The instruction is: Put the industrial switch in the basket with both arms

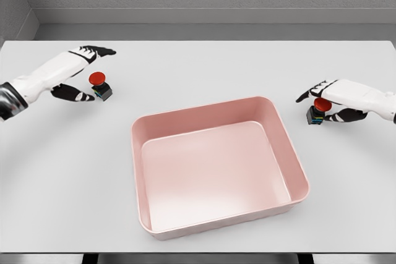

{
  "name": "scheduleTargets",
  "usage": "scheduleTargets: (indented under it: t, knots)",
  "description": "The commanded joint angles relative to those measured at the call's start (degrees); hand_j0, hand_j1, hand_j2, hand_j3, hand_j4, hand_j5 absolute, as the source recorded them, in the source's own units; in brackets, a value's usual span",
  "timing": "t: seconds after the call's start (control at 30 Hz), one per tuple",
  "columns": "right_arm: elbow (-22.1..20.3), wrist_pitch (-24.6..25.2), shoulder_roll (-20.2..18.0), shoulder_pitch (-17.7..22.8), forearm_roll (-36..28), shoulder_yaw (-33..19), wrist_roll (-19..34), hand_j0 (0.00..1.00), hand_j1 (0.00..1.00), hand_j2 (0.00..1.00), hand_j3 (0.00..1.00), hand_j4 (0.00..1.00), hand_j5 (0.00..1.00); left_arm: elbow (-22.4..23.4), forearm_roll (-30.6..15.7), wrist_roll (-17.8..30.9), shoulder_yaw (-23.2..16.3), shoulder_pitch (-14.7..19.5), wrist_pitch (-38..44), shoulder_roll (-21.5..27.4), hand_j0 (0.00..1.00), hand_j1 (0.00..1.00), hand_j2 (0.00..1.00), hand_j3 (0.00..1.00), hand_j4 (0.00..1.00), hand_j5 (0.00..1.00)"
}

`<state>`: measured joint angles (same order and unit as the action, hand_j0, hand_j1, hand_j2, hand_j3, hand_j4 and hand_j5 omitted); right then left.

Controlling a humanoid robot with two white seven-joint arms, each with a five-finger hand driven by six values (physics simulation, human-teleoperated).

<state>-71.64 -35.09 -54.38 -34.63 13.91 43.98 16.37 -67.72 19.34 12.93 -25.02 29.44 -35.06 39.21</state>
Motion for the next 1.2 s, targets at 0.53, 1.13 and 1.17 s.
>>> scheduleTargets:
  t: [0.53,1.13,1.17]
  knots:
    - [0.4,0.1,-0.3,0.0,1.4,-0.3,0.0,0.53,0.53,0.53,0.53,0.53,0.53,6.2,-0.4,-0.1,-3.6,3.5,0.1,-2.0,1.00,1.00,1.00,1.00,1.00,1.00]
    - [-0.1,0.1,-1.5,-0.6,1.7,-1.2,0.1,0.46,0.46,0.46,0.46,0.46,0.46,9.8,-0.5,0.1,-6.3,5.6,0.1,-3.2,0.86,0.86,0.86,0.86,0.86,0.86]
    - [-0.2,0.1,-1.5,-0.6,1.7,-1.2,0.1,0.46,0.46,0.46,0.46,0.46,0.46,9.8,-0.5,0.2,-6.1,5.6,0.1,-3.0,0.82,0.82,0.82,0.82,0.82,0.82]
